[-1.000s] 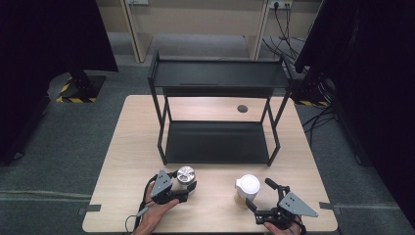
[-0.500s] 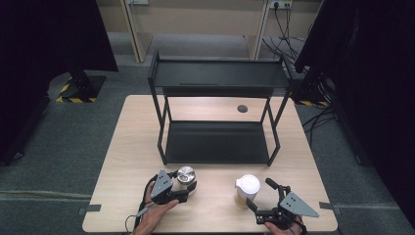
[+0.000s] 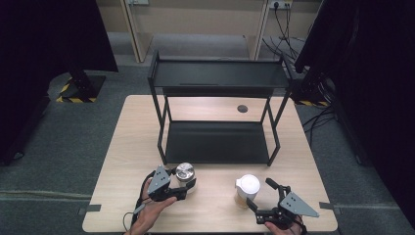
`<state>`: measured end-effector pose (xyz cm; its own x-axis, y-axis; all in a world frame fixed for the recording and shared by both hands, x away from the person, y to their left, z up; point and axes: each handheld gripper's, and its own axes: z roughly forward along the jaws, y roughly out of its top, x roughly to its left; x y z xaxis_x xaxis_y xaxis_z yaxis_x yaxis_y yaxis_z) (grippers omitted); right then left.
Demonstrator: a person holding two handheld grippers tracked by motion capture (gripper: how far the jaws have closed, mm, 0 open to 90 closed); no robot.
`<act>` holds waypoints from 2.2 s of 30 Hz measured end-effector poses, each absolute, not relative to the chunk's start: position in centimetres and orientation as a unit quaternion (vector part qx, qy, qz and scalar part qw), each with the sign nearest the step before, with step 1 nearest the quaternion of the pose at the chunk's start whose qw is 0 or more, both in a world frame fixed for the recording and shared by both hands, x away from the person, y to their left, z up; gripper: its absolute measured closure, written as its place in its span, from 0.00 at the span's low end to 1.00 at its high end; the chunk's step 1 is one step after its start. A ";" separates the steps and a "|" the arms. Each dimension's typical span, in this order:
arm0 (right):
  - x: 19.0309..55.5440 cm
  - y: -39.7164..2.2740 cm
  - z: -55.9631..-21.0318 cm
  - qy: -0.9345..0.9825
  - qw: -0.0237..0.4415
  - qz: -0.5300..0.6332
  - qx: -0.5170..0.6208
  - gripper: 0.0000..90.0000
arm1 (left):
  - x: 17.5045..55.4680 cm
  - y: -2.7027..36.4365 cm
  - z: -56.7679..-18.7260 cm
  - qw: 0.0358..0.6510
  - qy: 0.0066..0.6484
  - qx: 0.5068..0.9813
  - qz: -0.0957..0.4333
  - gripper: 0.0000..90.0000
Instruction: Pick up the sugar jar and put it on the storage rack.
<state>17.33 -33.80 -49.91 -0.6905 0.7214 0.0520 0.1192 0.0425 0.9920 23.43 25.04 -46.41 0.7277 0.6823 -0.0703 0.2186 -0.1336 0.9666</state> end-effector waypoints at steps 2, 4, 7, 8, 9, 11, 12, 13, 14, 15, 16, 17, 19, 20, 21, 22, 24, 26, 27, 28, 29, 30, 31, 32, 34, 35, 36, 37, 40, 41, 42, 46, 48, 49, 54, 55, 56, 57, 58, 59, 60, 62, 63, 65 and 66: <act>17.3 -33.8 -49.9 0.680 0.243 0.619 0.309 0.00 | 23.6 25.1 -46.1 0.581 0.310 0.726 0.198 0.35; 17.3 -33.8 -49.9 0.680 0.243 0.619 0.309 0.00 | 23.7 25.2 -45.7 0.581 0.310 0.726 0.198 0.35; 17.4 -33.8 -49.9 0.680 0.242 0.619 0.309 0.00 | 23.9 25.3 -45.0 0.583 0.307 0.726 0.198 0.35; 17.4 -33.8 -49.9 0.680 0.242 0.619 0.309 0.00 | 23.9 25.3 -44.8 0.582 0.306 0.727 0.197 0.35; 17.4 -33.8 -49.9 0.680 0.242 0.619 0.309 0.00 | 24.0 25.3 -44.6 0.583 0.306 0.726 0.197 0.35; 17.4 -33.8 -49.9 0.680 0.242 0.619 0.309 0.00 | 24.3 25.4 -44.1 0.584 0.304 0.727 0.194 0.35; 17.4 -33.8 -49.9 0.680 0.242 0.619 0.310 0.00 | 24.3 25.4 -43.9 0.585 0.302 0.727 0.194 0.35; 17.4 -33.8 -50.0 0.680 0.242 0.619 0.310 0.00 | 24.4 25.4 -43.7 0.585 0.299 0.728 0.194 0.35; 17.4 -33.8 -50.0 0.680 0.242 0.619 0.310 0.00 | 24.5 25.4 -43.5 0.586 0.298 0.728 0.194 0.35; 17.4 -33.8 -50.0 0.680 0.242 0.619 0.310 0.00 | 24.5 25.4 -43.3 0.586 0.296 0.729 0.194 0.35; 17.4 -33.8 -50.0 0.679 0.242 0.619 0.310 0.00 | 24.7 25.4 -43.1 0.587 0.294 0.729 0.193 0.35; 17.4 -33.8 -50.0 0.679 0.242 0.620 0.310 0.00 | 24.7 25.4 -42.9 0.587 0.294 0.729 0.192 0.35; 17.4 -33.8 -50.0 0.679 0.242 0.619 0.310 0.00 | 25.0 25.4 -42.5 0.589 0.292 0.730 0.190 0.35; 17.4 -33.8 -50.0 0.679 0.242 0.620 0.310 0.00 | 25.0 25.4 -42.3 0.590 0.291 0.729 0.189 0.35; 17.4 -33.8 -50.0 0.679 0.242 0.620 0.311 0.00 | 25.2 25.5 -42.1 0.590 0.290 0.729 0.189 0.35; 17.4 -33.8 -50.0 0.679 0.242 0.620 0.311 0.00 | 25.3 25.6 -41.8 0.591 0.288 0.730 0.187 0.35; 17.4 -33.8 -50.0 0.679 0.242 0.620 0.311 0.00 | 25.6 25.8 -41.5 0.595 0.285 0.728 0.185 0.35; 17.4 -33.8 -50.0 0.679 0.241 0.620 0.312 0.00 | 25.8 25.9 -40.9 0.595 0.284 0.728 0.188 0.35; 17.4 -33.8 -50.0 0.678 0.241 0.620 0.312 0.00 | 25.8 25.9 -40.9 0.595 0.284 0.728 0.188 0.35; 17.4 -33.8 -50.0 0.678 0.241 0.620 0.312 0.00 | 25.9 26.0 -40.5 0.594 0.282 0.729 0.189 0.35; 17.4 -33.8 -50.0 0.679 0.241 0.620 0.312 0.00 | 25.9 26.1 -40.1 0.595 0.281 0.729 0.191 0.35; 17.4 -33.8 -50.0 0.679 0.241 0.620 0.312 0.00 | 26.0 26.1 -39.8 0.595 0.280 0.728 0.191 0.35; 17.4 -33.8 -50.0 0.679 0.241 0.620 0.312 0.00 | 26.2 26.2 -39.3 0.595 0.279 0.729 0.192 0.35; 17.4 -33.8 -50.0 0.679 0.241 0.620 0.311 0.00 | 26.3 26.3 -38.9 0.596 0.280 0.728 0.191 0.35; 17.4 -33.8 -50.0 0.679 0.241 0.620 0.312 0.00 | 26.6 26.4 -38.0 0.595 0.278 0.729 0.191 0.35; 17.4 -33.8 -50.0 0.679 0.241 0.620 0.312 0.00 | 26.8 26.3 -37.4 0.594 0.277 0.730 0.193 0.35; 17.4 -33.8 -50.0 0.679 0.241 0.620 0.312 0.00 | 26.9 26.3 -37.0 0.593 0.277 0.731 0.194 0.35; 17.4 -33.8 -50.0 0.678 0.241 0.620 0.312 0.00 | 27.1 26.3 -36.6 0.593 0.276 0.731 0.195 0.35; 17.4 -33.9 -50.0 0.678 0.241 0.620 0.313 0.00 | 27.7 26.0 -34.8 0.590 0.272 0.733 0.199 0.35; 17.4 -33.9 -50.0 0.678 0.241 0.620 0.313 0.00 | 27.7 26.0 -34.8 0.590 0.272 0.733 0.199 0.35; 17.4 -33.9 -50.0 0.678 0.241 0.620 0.312 0.00 | 27.8 25.9 -34.4 0.591 0.272 0.734 0.197 0.35; 17.4 -33.9 -50.0 0.678 0.241 0.620 0.312 0.00 | 28.5 25.6 -32.7 0.596 0.269 0.732 0.190 0.35; 17.4 -33.9 -50.0 0.678 0.241 0.620 0.312 0.00 | 28.8 25.5 -32.0 0.597 0.268 0.732 0.189 0.35; 17.4 -33.9 -50.0 0.678 0.241 0.620 0.312 0.00 | 28.9 25.5 -31.7 0.598 0.267 0.732 0.187 0.35; 17.4 -33.9 -50.0 0.678 0.241 0.620 0.312 0.00 | 29.3 25.4 -30.2 0.600 0.266 0.731 0.185 0.35; 17.4 -33.9 -50.0 0.678 0.241 0.620 0.312 0.00 | 29.4 25.4 -29.9 0.601 0.267 0.731 0.183 0.35; 17.4 -33.9 -50.0 0.678 0.241 0.620 0.312 0.00 | 29.7 25.5 -29.3 0.603 0.270 0.729 0.181 0.35; 17.4 -33.9 -50.0 0.678 0.240 0.621 0.312 0.00 | 29.8 25.6 -29.1 0.603 0.270 0.728 0.181 0.35; 17.4 -33.9 -50.0 0.678 0.240 0.620 0.312 0.00 | 29.9 25.6 -28.7 0.603 0.271 0.728 0.183 0.35; 17.4 -33.9 -50.0 0.678 0.240 0.620 0.312 0.00 | 29.9 25.5 -28.3 0.601 0.270 0.729 0.186 0.35; 17.4 -33.9 -50.0 0.678 0.240 0.620 0.312 0.00 | 30.0 25.5 -27.9 0.599 0.270 0.730 0.188 0.35; 17.4 -33.9 -50.0 0.678 0.240 0.620 0.313 0.00 | 30.2 25.4 -27.1 0.595 0.271 0.732 0.191 0.35; 17.4 -33.9 -50.0 0.678 0.239 0.620 0.313 0.00 | 30.3 25.4 -26.8 0.594 0.273 0.733 0.188 0.35; 17.4 -33.9 -50.0 0.679 0.239 0.620 0.312 0.00 | 30.7 25.6 -26.2 0.598 0.278 0.730 0.181 0.35; 17.4 -33.9 -50.0 0.679 0.240 0.620 0.312 0.00 | 30.8 25.6 -25.9 0.599 0.279 0.729 0.181 0.35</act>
